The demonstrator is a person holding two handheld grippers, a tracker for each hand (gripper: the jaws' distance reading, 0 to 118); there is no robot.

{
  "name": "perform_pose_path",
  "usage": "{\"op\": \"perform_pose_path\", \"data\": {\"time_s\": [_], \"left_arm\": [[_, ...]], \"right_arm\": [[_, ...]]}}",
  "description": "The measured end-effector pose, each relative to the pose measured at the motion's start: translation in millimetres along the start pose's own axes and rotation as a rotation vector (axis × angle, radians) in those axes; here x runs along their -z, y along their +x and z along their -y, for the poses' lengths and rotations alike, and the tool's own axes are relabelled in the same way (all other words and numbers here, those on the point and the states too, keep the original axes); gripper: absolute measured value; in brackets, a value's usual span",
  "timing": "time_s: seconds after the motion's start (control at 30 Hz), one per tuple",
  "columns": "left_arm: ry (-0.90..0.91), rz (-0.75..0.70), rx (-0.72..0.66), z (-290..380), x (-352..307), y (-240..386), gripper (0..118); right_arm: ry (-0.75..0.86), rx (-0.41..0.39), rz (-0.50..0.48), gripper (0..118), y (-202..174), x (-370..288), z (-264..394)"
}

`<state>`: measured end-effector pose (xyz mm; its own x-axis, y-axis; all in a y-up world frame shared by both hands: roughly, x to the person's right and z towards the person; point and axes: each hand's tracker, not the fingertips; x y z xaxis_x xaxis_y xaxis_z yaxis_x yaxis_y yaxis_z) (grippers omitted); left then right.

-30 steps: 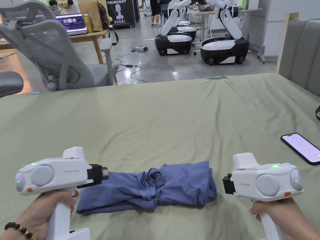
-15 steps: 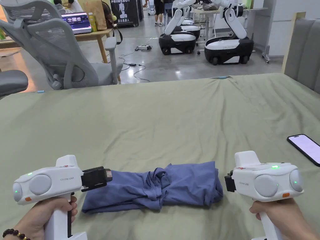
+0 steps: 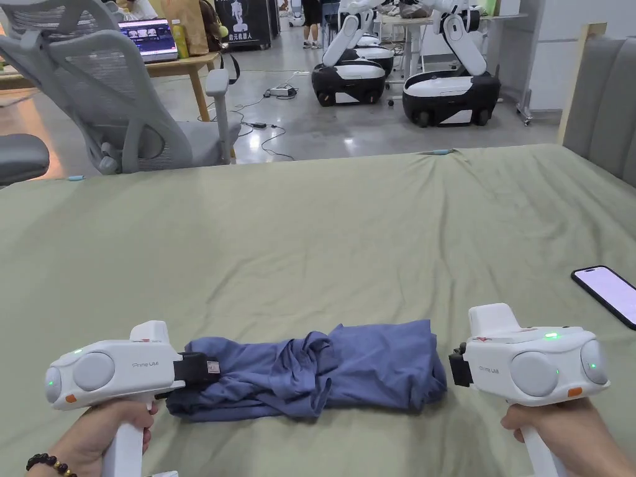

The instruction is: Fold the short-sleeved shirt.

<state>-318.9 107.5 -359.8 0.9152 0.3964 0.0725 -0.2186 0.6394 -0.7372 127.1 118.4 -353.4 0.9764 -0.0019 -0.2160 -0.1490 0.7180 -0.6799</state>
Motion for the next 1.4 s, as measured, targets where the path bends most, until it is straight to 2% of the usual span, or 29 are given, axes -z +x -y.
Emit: {"op": "perform_pose_path", "data": {"time_s": [0.1, 0.13, 0.2, 0.33, 0.43, 0.57, 0.73, 0.8, 1.03, 1.27, 1.37, 1.4], "left_arm": [[0.041, -0.066, 0.025, -3.4, -11.6, -10.6, 13], [0.063, -0.124, 0.001, -6.4, -18.9, -17.7, 13], [0.041, -0.077, -0.094, -11.6, -34.8, -46.7, 13], [0.075, -0.266, -0.075, -13.2, -60.3, -84.4, 13], [0.066, -0.264, -0.096, -14.1, -65.5, -91.2, 13], [0.093, -0.275, -0.014, -18.8, -68.6, -59.5, 13], [0.199, -0.099, -0.013, -29.7, -93.4, -4.0, 13], [0.204, -0.100, -0.006, -31.5, -93.4, 21.0, 13], [0.136, 0.098, 0.109, -20.4, -38.7, 116.8, 13], [-0.025, 0.194, 0.129, -5.4, 64.3, 153.6, 13], [-0.102, 0.090, 0.168, 8.6, 92.8, 160.0, 13], [-0.092, 0.100, 0.157, 10.2, 96.2, 157.2, 14]], "right_arm": [[-0.003, -0.012, -0.007, 0, -5.6, 0.8, -1.6], [-0.002, -0.015, -0.009, 0, -6.7, 0.6, -2.2], [-0.001, -0.019, -0.011, 0, -8.9, 0.1, -3.5], [0.006, -0.019, -0.017, 0, -12.1, 0.5, -4.6], [0.006, -0.016, -0.029, 0, -16.6, 2.2, -4.4], [0.003, -0.029, -0.041, 0, -20.4, 2.4, -3.0], [-0.002, -0.034, -0.043, 0, -19.8, 4.5, -0.5], [-0.001, -0.033, -0.044, 0, -19.2, 5.3, 0.5], [-0.001, -0.008, -0.051, 0, -8.2, 0.8, 8.8], [0.004, 0.026, -0.030, 0, 13.5, -14.2, 18.5], [0.008, 0.039, -0.013, 0, 23.3, -19.2, 21.5], [0.009, 0.046, -0.010, 0, 26.6, -19.9, 22.5]]}}
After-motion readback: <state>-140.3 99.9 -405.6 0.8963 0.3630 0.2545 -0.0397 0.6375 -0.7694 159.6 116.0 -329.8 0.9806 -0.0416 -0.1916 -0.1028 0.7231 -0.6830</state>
